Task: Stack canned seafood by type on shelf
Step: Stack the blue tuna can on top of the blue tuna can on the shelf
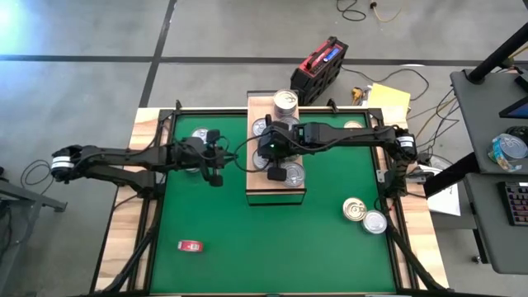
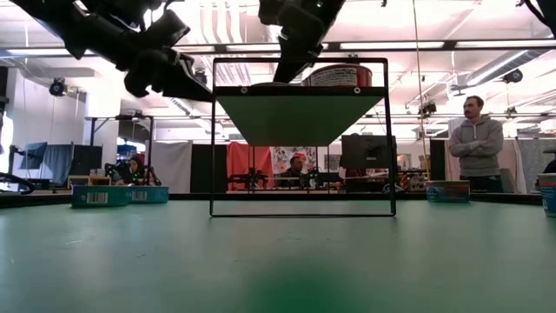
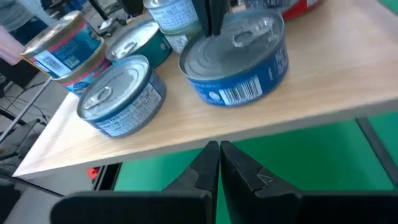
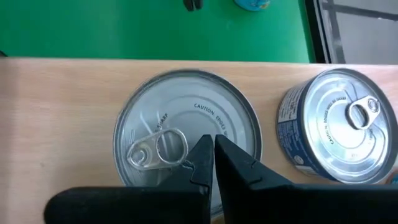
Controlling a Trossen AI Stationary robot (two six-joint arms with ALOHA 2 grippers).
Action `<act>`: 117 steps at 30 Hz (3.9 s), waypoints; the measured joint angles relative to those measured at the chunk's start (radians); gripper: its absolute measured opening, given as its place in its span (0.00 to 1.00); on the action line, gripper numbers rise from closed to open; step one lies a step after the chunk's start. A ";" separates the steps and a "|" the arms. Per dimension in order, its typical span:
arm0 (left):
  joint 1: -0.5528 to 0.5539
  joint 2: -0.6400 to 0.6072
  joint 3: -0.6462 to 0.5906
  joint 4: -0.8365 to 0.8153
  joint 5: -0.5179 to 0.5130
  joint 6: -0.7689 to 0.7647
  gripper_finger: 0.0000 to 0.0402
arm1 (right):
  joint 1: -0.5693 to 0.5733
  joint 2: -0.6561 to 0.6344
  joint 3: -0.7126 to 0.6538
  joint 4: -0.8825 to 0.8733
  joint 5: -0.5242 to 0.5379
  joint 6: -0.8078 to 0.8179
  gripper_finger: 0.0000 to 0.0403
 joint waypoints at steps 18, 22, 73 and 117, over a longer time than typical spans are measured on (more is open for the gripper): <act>-0.003 -0.095 0.000 -0.017 0.001 -0.003 0.24 | -0.008 0.045 0.000 0.039 0.003 -0.035 0.02; -0.005 -0.097 0.000 -0.030 0.001 0.008 0.24 | -0.009 0.053 0.000 0.084 0.002 -0.043 0.02; -0.267 -0.063 0.000 0.037 -0.251 0.510 0.23 | -0.022 0.058 0.015 0.081 0.000 -0.074 0.02; -0.282 0.259 0.001 0.254 -0.552 0.660 0.60 | -0.025 0.061 0.015 0.082 -0.037 -0.055 0.02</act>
